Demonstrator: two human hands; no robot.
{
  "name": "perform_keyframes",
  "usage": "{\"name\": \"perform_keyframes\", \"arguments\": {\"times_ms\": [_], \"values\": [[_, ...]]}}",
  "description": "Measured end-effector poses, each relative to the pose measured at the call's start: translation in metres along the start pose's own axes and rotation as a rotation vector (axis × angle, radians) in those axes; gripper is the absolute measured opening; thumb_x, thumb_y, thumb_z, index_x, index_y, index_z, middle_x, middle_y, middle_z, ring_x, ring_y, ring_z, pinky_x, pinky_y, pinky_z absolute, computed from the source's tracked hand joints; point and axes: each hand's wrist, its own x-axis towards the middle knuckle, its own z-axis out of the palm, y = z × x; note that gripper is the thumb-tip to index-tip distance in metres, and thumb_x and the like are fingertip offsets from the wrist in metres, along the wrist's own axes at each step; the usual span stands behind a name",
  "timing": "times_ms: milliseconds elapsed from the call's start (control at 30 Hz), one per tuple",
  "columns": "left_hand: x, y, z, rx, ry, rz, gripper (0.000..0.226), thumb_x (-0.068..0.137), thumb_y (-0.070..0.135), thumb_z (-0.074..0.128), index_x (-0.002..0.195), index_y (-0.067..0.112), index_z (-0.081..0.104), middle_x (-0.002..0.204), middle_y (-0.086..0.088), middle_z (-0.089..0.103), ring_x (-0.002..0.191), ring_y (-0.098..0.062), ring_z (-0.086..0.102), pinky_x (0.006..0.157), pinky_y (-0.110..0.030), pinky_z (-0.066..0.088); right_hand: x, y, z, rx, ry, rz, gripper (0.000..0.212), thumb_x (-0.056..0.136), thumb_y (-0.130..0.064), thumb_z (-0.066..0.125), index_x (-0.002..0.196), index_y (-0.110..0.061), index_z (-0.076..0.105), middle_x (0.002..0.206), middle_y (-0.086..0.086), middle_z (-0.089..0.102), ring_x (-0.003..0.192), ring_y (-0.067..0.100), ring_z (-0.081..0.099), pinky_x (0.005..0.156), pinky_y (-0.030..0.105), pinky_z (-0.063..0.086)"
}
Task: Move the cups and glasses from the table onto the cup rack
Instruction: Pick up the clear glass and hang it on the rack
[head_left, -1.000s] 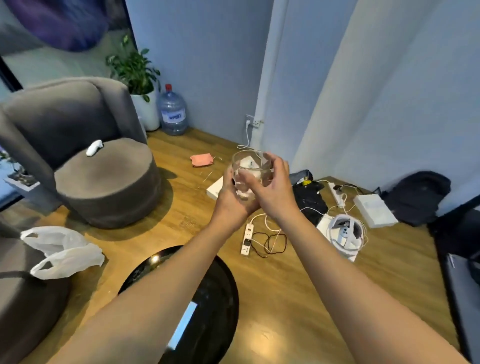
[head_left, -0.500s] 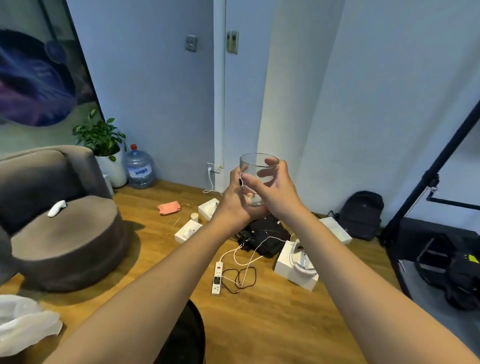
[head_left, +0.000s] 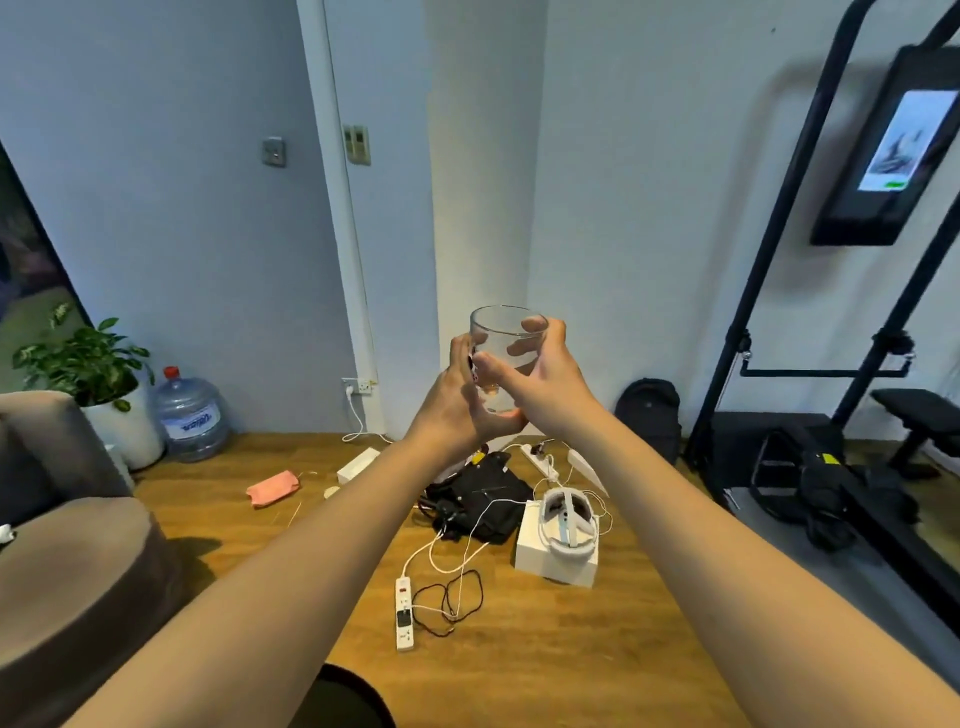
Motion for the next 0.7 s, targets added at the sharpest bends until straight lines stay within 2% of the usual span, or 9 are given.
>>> {"name": "perform_keyframes", "arguments": {"times_ms": [133, 267, 400, 433, 467, 533, 567, 633, 700], "values": [[0.000, 0.002, 0.008, -0.019, -0.049, 0.066, 0.097, 0.075, 0.025, 0.088, 0.144, 0.024, 0.020, 0.132, -0.007, 0.055, 0.118, -0.021, 0.059, 0.088, -0.024, 0.050, -0.012, -0.003, -0.008, -0.050, 0.055, 0.035, 0.081, 0.082, -0.055, 0.072, 0.139, -0.023, 0.025, 0.121, -0.002, 0.049, 0.112, 0.017, 0.054, 0.074, 0.012, 0.040], [0.001, 0.012, 0.035, -0.087, -0.140, 0.134, 0.089, 0.072, 0.028, 0.089, 0.136, 0.024, 0.027, 0.109, 0.010, 0.054, 0.102, -0.014, 0.061, 0.082, -0.025, 0.056, -0.038, 0.001, -0.031, -0.124, 0.167, 0.069, 0.083, 0.083, -0.055, 0.072, 0.141, -0.019, 0.025, 0.125, 0.002, 0.049, 0.114, 0.017, 0.052, 0.074, 0.011, 0.039], [-0.004, 0.040, 0.077, -0.154, -0.212, 0.243, 0.090, 0.073, 0.026, 0.088, 0.140, 0.020, 0.028, 0.103, 0.025, 0.044, 0.093, 0.001, 0.057, 0.081, -0.019, 0.054, -0.066, 0.008, -0.070, -0.183, 0.239, 0.125, 0.091, 0.079, -0.060, 0.072, 0.144, -0.020, 0.022, 0.129, 0.001, 0.049, 0.120, 0.018, 0.052, 0.093, 0.027, 0.050], [-0.006, 0.047, 0.090, -0.176, -0.233, 0.266, 0.091, 0.074, 0.025, 0.088, 0.140, 0.020, 0.027, 0.103, 0.024, 0.044, 0.093, 0.003, 0.057, 0.080, -0.017, 0.053, -0.075, 0.010, -0.082, -0.193, 0.256, 0.143, 0.092, 0.079, -0.059, 0.073, 0.145, -0.020, 0.022, 0.130, 0.001, 0.049, 0.121, 0.017, 0.053, 0.096, 0.027, 0.049], [-0.010, 0.053, 0.102, -0.203, -0.255, 0.278, 0.093, 0.074, 0.026, 0.088, 0.141, 0.021, 0.025, 0.104, 0.022, 0.048, 0.096, 0.001, 0.059, 0.081, -0.016, 0.052, -0.083, 0.012, -0.093, -0.198, 0.272, 0.157, 0.093, 0.079, -0.056, 0.075, 0.146, -0.020, 0.022, 0.131, 0.001, 0.049, 0.120, 0.014, 0.054, 0.095, 0.022, 0.048], [-0.017, 0.071, 0.128, -0.252, -0.303, 0.296, 0.100, 0.072, 0.031, 0.090, 0.144, 0.023, 0.022, 0.109, 0.014, 0.055, 0.104, -0.009, 0.063, 0.087, -0.021, 0.055, -0.103, 0.015, -0.118, -0.217, 0.325, 0.183, 0.091, 0.080, -0.049, 0.078, 0.147, -0.019, 0.024, 0.129, -0.002, 0.051, 0.112, 0.005, 0.057, 0.082, 0.005, 0.043], [-0.021, 0.080, 0.142, -0.273, -0.328, 0.311, 0.102, 0.071, 0.033, 0.090, 0.146, 0.021, 0.021, 0.111, 0.012, 0.056, 0.105, -0.010, 0.063, 0.091, -0.027, 0.057, -0.114, 0.017, -0.131, -0.230, 0.356, 0.196, 0.091, 0.080, -0.048, 0.078, 0.147, -0.020, 0.024, 0.128, -0.004, 0.051, 0.110, 0.004, 0.056, 0.077, 0.003, 0.041], [-0.030, 0.099, 0.167, -0.328, -0.377, 0.349, 0.101, 0.070, 0.033, 0.091, 0.146, 0.019, 0.024, 0.113, 0.011, 0.058, 0.103, -0.007, 0.064, 0.094, -0.035, 0.057, -0.138, 0.019, -0.154, -0.256, 0.411, 0.214, 0.091, 0.079, -0.047, 0.079, 0.148, -0.021, 0.024, 0.127, -0.009, 0.051, 0.112, 0.007, 0.052, 0.080, 0.008, 0.038], [-0.044, 0.124, 0.194, -0.385, -0.450, 0.381, 0.100, 0.070, 0.029, 0.091, 0.146, 0.022, 0.025, 0.117, 0.007, 0.060, 0.102, -0.005, 0.064, 0.093, -0.035, 0.057, -0.167, 0.026, -0.182, -0.276, 0.470, 0.237, 0.093, 0.079, -0.045, 0.080, 0.148, -0.021, 0.024, 0.118, -0.017, 0.049, 0.106, 0.004, 0.052, 0.083, 0.014, 0.038]]}}
